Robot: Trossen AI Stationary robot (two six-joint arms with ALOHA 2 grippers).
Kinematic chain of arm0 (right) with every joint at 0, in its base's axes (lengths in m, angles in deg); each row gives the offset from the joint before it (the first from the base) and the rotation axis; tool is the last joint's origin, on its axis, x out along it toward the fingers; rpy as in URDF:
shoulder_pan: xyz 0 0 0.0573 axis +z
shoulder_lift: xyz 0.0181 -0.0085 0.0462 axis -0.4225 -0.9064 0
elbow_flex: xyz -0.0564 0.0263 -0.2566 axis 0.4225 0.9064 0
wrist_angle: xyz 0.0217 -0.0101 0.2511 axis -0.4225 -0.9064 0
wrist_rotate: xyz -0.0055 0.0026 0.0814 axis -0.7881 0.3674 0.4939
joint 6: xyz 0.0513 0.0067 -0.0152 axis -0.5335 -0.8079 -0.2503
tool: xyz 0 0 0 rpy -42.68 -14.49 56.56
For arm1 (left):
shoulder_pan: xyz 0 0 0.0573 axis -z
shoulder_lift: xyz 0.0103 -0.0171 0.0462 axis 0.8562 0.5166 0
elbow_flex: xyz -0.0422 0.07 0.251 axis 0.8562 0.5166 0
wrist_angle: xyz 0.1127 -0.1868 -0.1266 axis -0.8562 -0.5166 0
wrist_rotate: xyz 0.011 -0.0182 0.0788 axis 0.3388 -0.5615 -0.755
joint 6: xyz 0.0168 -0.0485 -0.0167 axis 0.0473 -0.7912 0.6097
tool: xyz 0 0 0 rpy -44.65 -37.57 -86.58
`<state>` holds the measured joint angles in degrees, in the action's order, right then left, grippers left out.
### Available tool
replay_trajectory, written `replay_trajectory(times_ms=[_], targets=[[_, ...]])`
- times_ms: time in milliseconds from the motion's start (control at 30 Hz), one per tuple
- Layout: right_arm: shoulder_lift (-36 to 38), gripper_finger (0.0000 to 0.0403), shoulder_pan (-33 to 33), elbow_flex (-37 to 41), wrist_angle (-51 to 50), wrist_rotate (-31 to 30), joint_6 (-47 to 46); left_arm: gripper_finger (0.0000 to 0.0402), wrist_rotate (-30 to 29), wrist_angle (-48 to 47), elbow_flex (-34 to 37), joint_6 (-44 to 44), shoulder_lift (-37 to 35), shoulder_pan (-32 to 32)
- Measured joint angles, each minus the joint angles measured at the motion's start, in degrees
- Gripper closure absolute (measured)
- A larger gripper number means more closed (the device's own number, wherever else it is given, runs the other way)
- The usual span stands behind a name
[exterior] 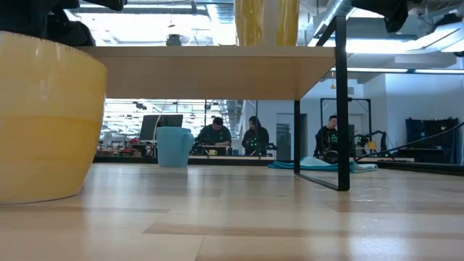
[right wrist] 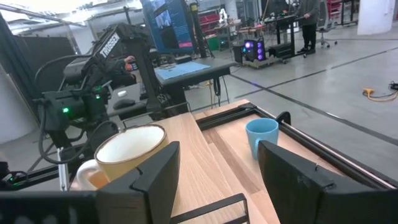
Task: Stack small to large cups/mugs on shelf
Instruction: Put the dark yellow mug on the shelf
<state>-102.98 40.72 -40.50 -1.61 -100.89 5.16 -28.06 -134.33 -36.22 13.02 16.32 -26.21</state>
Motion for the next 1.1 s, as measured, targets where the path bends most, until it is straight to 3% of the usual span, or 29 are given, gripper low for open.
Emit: replay_trajectory(times_ms=[1100], targets=[[0.0, 0.0163, 0.0, 0.0, 0.0, 0.8, 0.0, 0.0278, -1.1, 1.4, 0.0, 1.6, -0.1, -0.6]])
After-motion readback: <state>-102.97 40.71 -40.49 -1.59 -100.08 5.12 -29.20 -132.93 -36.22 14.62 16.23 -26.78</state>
